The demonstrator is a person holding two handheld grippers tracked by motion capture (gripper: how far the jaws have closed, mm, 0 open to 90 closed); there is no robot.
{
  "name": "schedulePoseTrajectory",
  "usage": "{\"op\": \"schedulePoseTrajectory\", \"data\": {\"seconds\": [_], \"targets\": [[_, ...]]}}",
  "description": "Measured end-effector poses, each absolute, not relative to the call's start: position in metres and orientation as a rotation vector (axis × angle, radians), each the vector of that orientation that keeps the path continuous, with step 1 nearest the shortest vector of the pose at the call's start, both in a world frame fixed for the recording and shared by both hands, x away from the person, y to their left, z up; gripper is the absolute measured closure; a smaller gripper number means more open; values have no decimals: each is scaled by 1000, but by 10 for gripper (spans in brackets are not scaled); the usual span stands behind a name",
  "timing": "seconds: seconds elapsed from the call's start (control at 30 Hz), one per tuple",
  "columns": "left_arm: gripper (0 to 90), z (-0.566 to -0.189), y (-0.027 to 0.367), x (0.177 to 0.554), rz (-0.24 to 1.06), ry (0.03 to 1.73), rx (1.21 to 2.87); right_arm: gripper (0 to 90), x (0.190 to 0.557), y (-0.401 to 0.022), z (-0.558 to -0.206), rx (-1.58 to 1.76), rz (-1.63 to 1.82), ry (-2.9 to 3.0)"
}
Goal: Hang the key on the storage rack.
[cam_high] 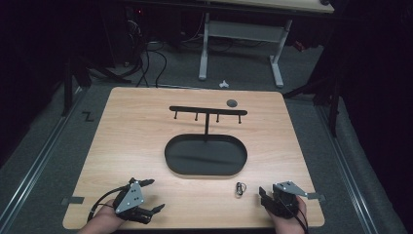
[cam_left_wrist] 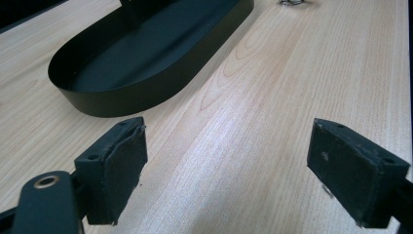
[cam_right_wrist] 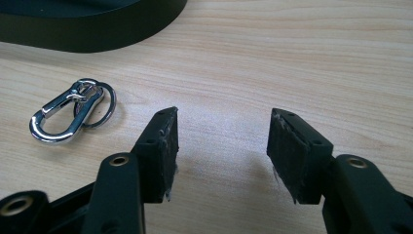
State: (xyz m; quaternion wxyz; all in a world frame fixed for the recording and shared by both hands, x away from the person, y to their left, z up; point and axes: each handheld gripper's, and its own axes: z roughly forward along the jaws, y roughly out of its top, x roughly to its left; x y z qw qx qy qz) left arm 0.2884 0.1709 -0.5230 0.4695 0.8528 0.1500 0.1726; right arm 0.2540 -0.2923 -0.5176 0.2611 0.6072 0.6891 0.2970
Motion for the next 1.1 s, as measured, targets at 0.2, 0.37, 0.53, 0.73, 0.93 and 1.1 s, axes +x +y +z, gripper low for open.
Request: {"op": "schedulePoseTrajectory", "data": {"seconds": [0.2, 0.37, 0.53, 0.73, 0.93, 1.1], "targets": [[152, -523, 171, 289, 422, 373, 2091, 432, 254, -294, -519, 1658, 808, 1864], [151, -523, 171, 289, 423, 372, 2092, 415, 254, -292, -519, 1647, 809, 1876], [151, -523, 171, 289, 422, 372, 2092, 411, 254, -292, -520, 1647, 800, 1886], [152, -523, 171, 289, 422, 372, 2092, 396, 253, -292, -521, 1624, 812, 1899], [151, -523, 171, 289, 422, 371, 2092, 375, 253, -289, -519, 1584, 873, 1904], [151, -523, 171, 289, 422, 373, 2092, 339, 253, -282, -514, 1526, 889, 1908]]}}
